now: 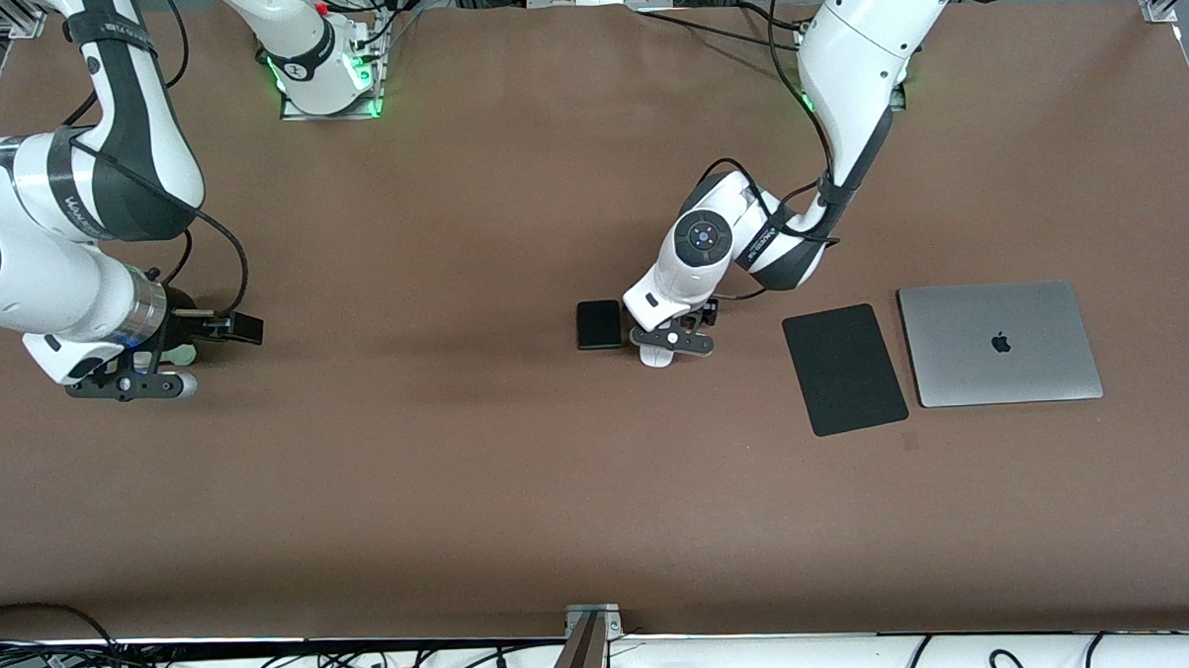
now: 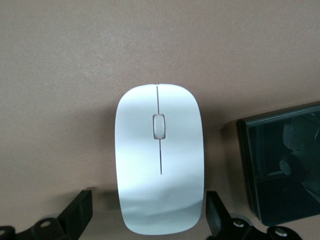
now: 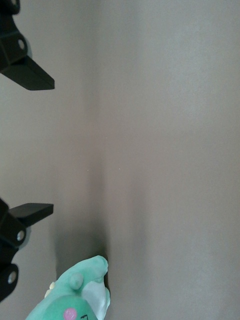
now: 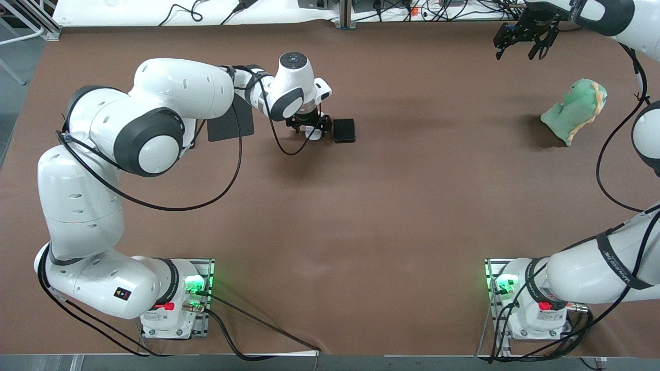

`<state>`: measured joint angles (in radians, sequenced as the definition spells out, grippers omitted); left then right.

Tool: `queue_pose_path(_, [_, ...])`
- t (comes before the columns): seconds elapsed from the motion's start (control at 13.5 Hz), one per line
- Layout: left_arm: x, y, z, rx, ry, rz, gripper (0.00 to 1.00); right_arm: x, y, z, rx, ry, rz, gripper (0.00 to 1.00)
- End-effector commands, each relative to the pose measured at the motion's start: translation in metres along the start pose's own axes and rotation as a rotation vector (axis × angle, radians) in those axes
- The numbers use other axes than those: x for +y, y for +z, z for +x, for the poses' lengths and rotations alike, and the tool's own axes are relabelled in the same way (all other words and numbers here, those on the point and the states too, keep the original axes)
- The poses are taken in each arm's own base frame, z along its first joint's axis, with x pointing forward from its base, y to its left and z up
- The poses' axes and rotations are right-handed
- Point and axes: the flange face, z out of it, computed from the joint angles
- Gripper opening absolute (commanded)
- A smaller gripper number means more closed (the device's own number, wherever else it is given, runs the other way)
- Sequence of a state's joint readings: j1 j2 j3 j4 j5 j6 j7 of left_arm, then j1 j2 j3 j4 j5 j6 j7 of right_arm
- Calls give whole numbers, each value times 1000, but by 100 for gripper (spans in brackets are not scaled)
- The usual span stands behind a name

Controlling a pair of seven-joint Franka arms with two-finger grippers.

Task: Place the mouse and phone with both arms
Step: 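Grasp the white mouse with the left gripper and lift it, then place the mouse on the black pad while the right gripper reaches the phone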

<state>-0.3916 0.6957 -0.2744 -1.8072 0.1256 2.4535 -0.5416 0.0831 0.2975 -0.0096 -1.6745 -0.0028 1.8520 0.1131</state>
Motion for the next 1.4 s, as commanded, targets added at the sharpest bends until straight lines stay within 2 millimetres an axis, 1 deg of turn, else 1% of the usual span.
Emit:
queue_pose_path(0.0, [3,-1,3,22,27,16,92,-6,1,4,9,9,8,100])
queue_pose_path(0.07, [3,-2,3,23,28,17,74,-6,1,4,9,9,8,100])
queue_pose_path(0.15, [3,-3,4,24,28,17,63,-6,1,4,9,9,8,100])
queue_pose_path(0.22, [3,-3,4,22,28,19,54,-6,1,4,9,9,8,100])
queue_pose_path(0.37, [2,-5,4,25,27,19,43,-6,1,4,9,9,7,100])
queue_pose_path(0.44, [1,-6,5,24,26,20,33,-5,1,4,9,10,7,100])
queue_pose_path(0.59, [0,-7,5,24,47,22,16,-5,1,4,9,10,5,100])
queue_pose_path(0.81, [-10,-23,12,41,12,21,12,-6,1,4,10,17,5,100])
queue_pose_path(0.89, [-22,-30,15,28,-8,41,12,-8,1,3,9,32,4,100])
queue_pose_path(0.96, [-43,-37,21,17,-38,59,11,-14,1,2,9,34,3,100])
queue_pose_path(1.04, [-60,-42,24,14,-61,65,8,-17,1,2,9,43,2,100])
queue_pose_path(1.11, [-76,-47,25,15,-79,69,0,-27,0,0,11,48,2,100])
queue_pose_path(1.18, [-95,-44,25,7,-103,83,0,-38,-2,-2,12,65,2,100])
queue_pose_path(1.26, [-115,-43,24,2,-126,99,0,-53,-3,-5,14,84,2,100])
queue_pose_path(1.33, [-138,-42,22,-5,-147,113,0,-67,-4,-8,17,108,3,100])
